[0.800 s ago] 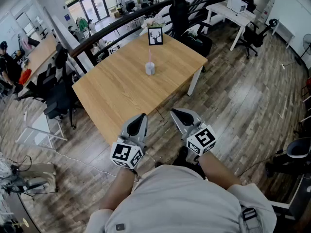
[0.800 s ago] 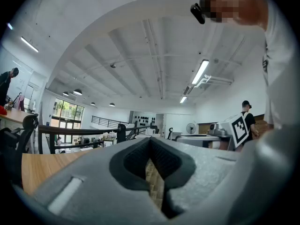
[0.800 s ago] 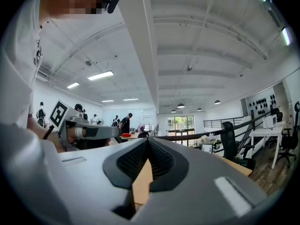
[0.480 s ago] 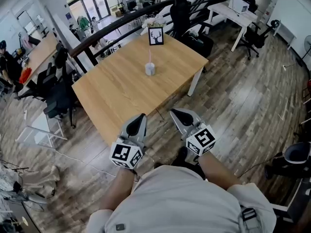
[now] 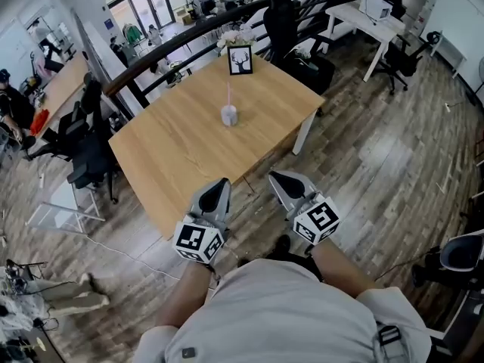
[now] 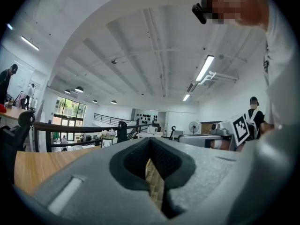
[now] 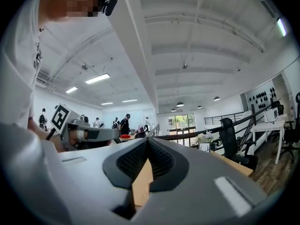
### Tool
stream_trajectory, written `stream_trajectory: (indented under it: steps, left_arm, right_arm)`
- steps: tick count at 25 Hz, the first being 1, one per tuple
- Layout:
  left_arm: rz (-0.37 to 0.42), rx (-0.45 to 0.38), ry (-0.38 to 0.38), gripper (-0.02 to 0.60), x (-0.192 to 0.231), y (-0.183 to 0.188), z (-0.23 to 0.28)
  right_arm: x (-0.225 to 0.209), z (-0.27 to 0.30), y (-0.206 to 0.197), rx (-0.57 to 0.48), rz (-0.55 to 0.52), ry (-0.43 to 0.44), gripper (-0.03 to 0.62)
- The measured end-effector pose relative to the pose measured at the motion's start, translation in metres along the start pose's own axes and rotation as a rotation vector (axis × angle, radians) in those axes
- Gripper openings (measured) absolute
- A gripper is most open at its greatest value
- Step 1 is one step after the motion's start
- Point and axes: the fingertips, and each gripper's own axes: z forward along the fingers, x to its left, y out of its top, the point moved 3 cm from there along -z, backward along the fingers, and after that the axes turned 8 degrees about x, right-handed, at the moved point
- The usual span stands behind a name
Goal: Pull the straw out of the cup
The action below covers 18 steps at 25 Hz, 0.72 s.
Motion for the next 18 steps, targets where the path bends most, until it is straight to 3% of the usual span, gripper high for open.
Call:
stream_trajectory:
  steps: [10, 18]
  left_arm:
    - [-0.006, 0.009, 0.019, 0.003, -0.012, 0.013, 0.104]
    - [-0.01, 0.038, 0.04, 0.003, -0.003, 0.012, 0.148]
  right_arm:
    - [-0.097, 0.0, 0.002, 0.016, 0.026, 0.066, 0.009]
    - [-0.146, 0.014, -0.004, 0.027, 0.069, 0.08, 0.009]
